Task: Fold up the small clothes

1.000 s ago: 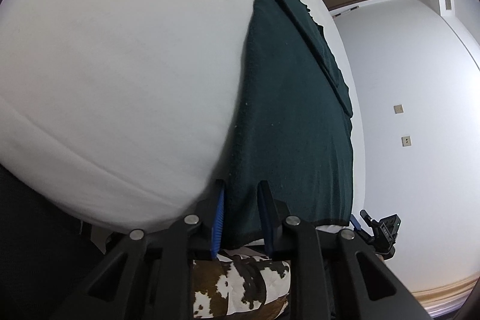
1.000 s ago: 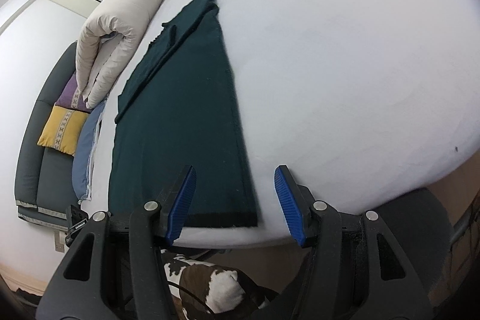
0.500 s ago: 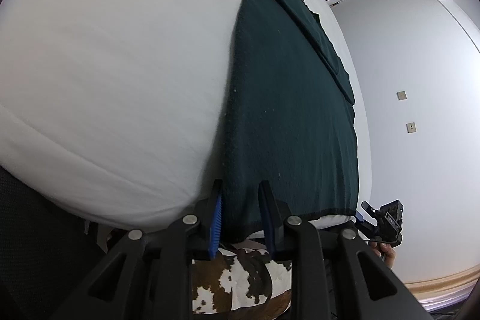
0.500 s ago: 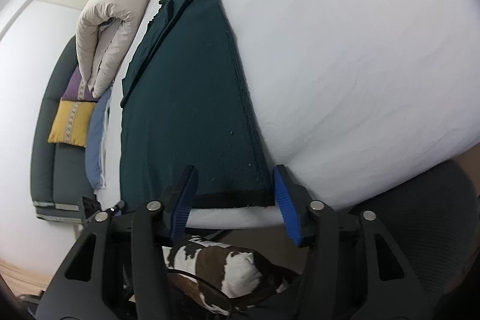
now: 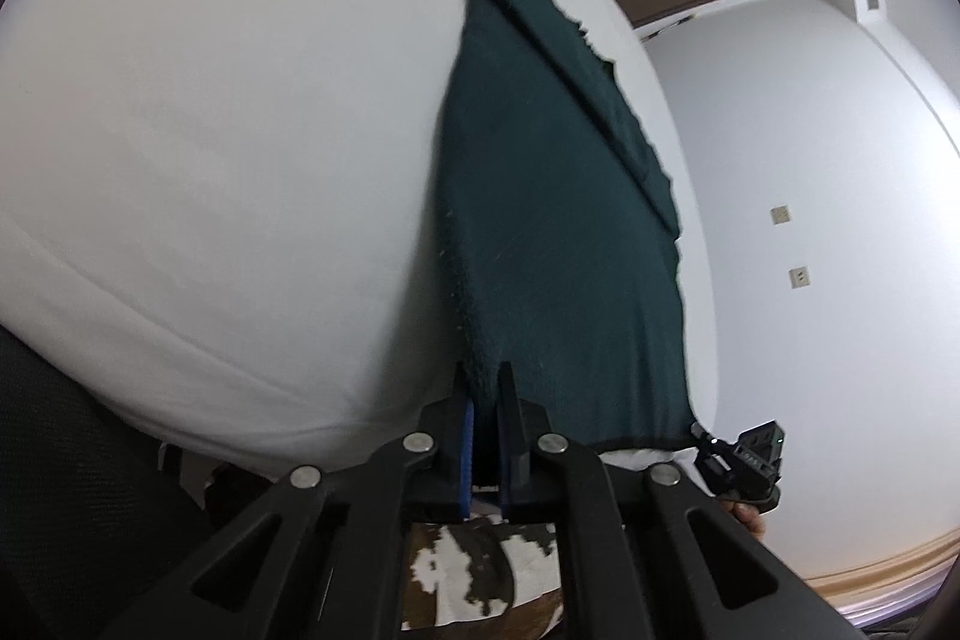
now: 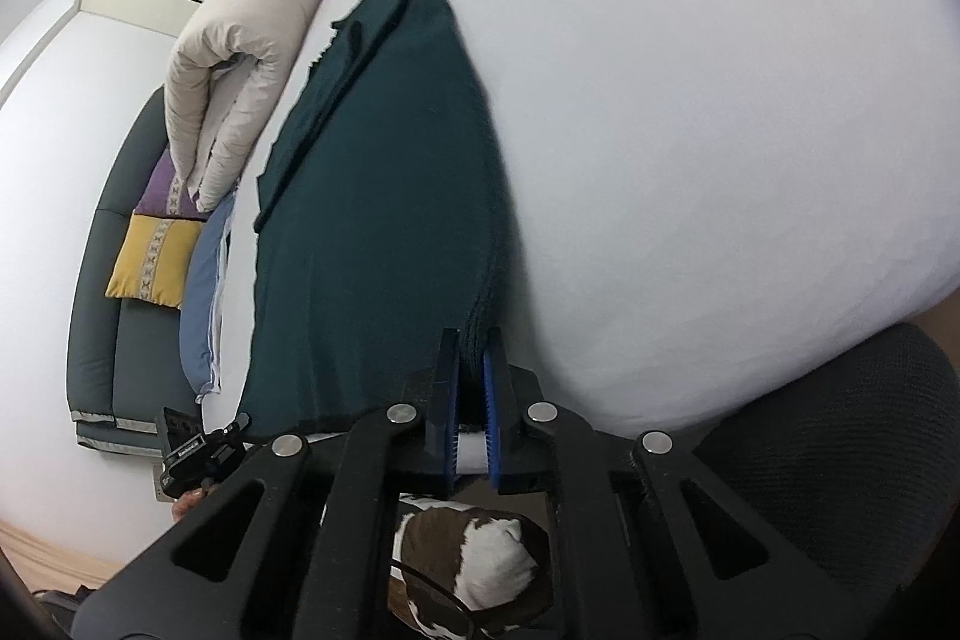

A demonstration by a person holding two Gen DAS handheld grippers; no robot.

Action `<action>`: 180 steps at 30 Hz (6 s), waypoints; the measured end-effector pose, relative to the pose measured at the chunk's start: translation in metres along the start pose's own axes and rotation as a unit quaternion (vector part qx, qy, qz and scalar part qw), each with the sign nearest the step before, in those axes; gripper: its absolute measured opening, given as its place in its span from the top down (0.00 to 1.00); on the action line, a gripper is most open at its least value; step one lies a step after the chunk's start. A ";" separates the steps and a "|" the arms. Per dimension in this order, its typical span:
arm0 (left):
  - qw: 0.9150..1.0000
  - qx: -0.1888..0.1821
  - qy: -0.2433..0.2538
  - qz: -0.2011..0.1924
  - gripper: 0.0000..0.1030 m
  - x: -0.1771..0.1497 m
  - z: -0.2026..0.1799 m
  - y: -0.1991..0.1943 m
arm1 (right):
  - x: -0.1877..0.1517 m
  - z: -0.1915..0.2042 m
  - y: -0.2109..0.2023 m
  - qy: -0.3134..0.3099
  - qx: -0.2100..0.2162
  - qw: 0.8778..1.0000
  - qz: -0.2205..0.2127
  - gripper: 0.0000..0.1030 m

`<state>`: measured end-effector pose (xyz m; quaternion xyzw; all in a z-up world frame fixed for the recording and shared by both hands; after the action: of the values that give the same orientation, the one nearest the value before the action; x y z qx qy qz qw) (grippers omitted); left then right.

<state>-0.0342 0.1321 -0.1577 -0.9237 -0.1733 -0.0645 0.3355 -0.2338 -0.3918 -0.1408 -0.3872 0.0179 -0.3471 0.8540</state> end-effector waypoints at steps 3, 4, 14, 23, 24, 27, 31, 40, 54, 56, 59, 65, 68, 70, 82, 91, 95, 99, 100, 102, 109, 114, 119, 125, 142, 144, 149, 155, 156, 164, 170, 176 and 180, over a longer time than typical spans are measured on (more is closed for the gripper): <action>1.000 -0.025 -0.001 -0.016 0.94 0.007 -0.010 -0.010 | 0.010 0.020 -0.003 -0.015 0.015 1.000 -0.008 0.94; 0.999 -0.033 -0.002 -0.020 0.94 0.010 -0.014 -0.013 | 0.013 0.027 -0.003 -0.021 0.017 1.000 -0.010 0.94; 0.993 -0.104 -0.011 -0.055 0.94 0.044 -0.050 -0.027 | 0.067 0.088 -0.007 -0.047 0.050 0.997 -0.047 0.94; 0.988 -0.136 -0.017 -0.070 0.94 0.086 -0.071 -0.018 | 0.130 0.134 0.012 -0.058 0.071 0.994 -0.067 0.94; 0.987 -0.141 -0.023 -0.072 0.94 0.092 -0.071 -0.016 | 0.139 0.138 0.015 -0.060 0.070 0.993 -0.071 0.94; 0.985 -0.152 -0.037 -0.079 0.94 0.111 -0.071 -0.010 | 0.166 0.150 0.024 -0.067 0.064 0.992 -0.081 0.94; 0.982 -0.157 -0.049 -0.089 0.94 0.139 -0.072 0.000 | 0.205 0.159 0.038 -0.064 0.059 0.992 -0.097 0.94; 0.980 -0.152 -0.058 -0.111 0.94 0.209 -0.074 0.026 | 0.283 0.168 0.075 -0.081 0.018 0.988 -0.133 0.94; 0.983 -0.121 -0.051 -0.132 0.94 0.299 -0.080 0.085 | 0.371 0.166 0.159 -0.087 -0.031 0.985 -0.143 0.95; 0.982 -0.120 -0.054 -0.136 0.94 0.315 -0.079 0.093 | 0.385 0.166 0.172 -0.085 -0.037 0.985 -0.144 0.95; 0.982 -0.107 -0.064 -0.144 0.94 0.336 -0.073 0.106 | 0.407 0.166 0.194 -0.084 -0.048 0.985 -0.142 0.95; 0.988 -0.061 -0.055 -0.131 0.94 0.360 -0.066 0.149 | 0.435 0.154 0.234 -0.078 -0.078 0.985 -0.133 0.95; 0.988 -0.053 -0.053 -0.135 0.94 0.377 -0.064 0.164 | 0.450 0.148 0.251 -0.073 -0.088 0.984 -0.134 0.95; 0.988 -0.048 -0.049 -0.136 0.94 0.383 -0.064 0.170 | 0.457 0.144 0.260 -0.072 -0.096 0.983 -0.136 0.95; 0.988 0.002 -0.053 -0.144 0.35 0.388 -0.043 0.178 | 0.465 0.133 0.282 -0.058 -0.107 0.980 -0.155 0.53; 0.987 0.018 0.017 -0.157 0.35 0.349 -0.068 0.141 | 0.426 0.143 0.237 -0.087 -0.109 0.974 -0.179 0.45; 0.986 0.045 0.059 -0.150 0.35 0.311 -0.072 0.138 | 0.382 0.166 0.241 -0.140 -0.113 0.970 -0.160 0.45; 0.982 0.082 0.095 -0.142 0.35 0.285 -0.073 0.145 | 0.336 0.172 0.248 -0.195 -0.099 0.969 -0.116 0.45; 0.981 0.092 0.104 -0.139 0.35 0.279 -0.073 0.147 | 0.323 0.175 0.257 -0.206 -0.099 0.968 -0.104 0.45; 0.976 0.112 0.122 -0.140 0.35 0.270 -0.073 0.148 | 0.305 0.179 0.268 -0.210 -0.094 0.969 -0.085 0.45; 0.965 0.155 0.155 -0.141 0.36 0.244 -0.062 0.152 | 0.261 0.192 0.299 -0.212 -0.069 0.973 -0.058 0.45; 0.973 0.156 0.115 -0.129 0.45 0.239 -0.033 0.148 | 0.262 0.172 0.292 -0.191 -0.063 0.978 -0.061 0.56; 0.971 0.165 0.117 -0.127 0.50 0.234 -0.029 0.135 | 0.274 0.149 0.275 -0.141 -0.059 0.985 -0.081 0.69; 0.953 0.176 0.180 -0.167 0.52 0.217 -0.089 0.125 | 0.261 0.180 0.261 -0.113 0.017 0.991 -0.075 0.65; 0.927 0.205 0.302 -0.082 0.55 0.170 -0.125 0.219 | 0.214 0.173 0.332 -0.027 0.110 0.993 0.023 0.70; 0.930 0.202 0.298 -0.080 0.55 0.166 -0.117 0.213 | 0.223 0.159 0.320 -0.017 0.106 0.994 0.006 0.70; 0.937 0.191 0.283 -0.080 0.55 0.161 -0.105 0.197 | 0.244 0.120 0.281 0.004 0.092 0.995 -0.038 0.71; 0.950 0.173 0.244 -0.090 0.56 0.163 -0.101 0.168 | 0.266 0.081 0.234 0.041 0.063 0.992 -0.103 0.69; 0.951 0.169 0.241 -0.096 0.56 0.165 -0.103 0.165 | 0.268 0.079 0.228 0.045 0.060 0.991 -0.112 0.69; 0.945 0.167 0.245 -0.137 0.51 0.205 -0.117 0.156 | 0.263 0.143 0.255 0.007 0.090 0.992 -0.083 0.66; 0.949 0.205 0.192 -0.144 0.54 0.240 -0.075 0.151 | 0.245 0.197 0.317 -0.058 0.086 0.995 -0.011 0.66; 0.952 0.184 0.192 -0.150 0.59 0.229 -0.065 0.139 | 0.243 0.174 0.318 -0.028 0.081 0.996 -0.030 0.66; 0.947 0.185 0.184 -0.185 0.37 0.227 -0.067 0.125 | 0.249 0.160 0.295 -0.035 0.047 0.996 -0.064 0.65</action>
<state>0.2225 0.0625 -0.1281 -0.7691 -0.2853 -0.2609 0.5089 0.1737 -0.3032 -0.1683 -0.3588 -0.0531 -0.3875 0.8475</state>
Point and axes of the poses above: each gripper's, at about its wrist camera, not at the fingertips, and y roughly the way its jaws point, z to its left, x to its top, the point moved 6 cm from there along y, roughly the way its jaws point, and after that the axes turned 3 degrees about -z, right-handed, at the moved point
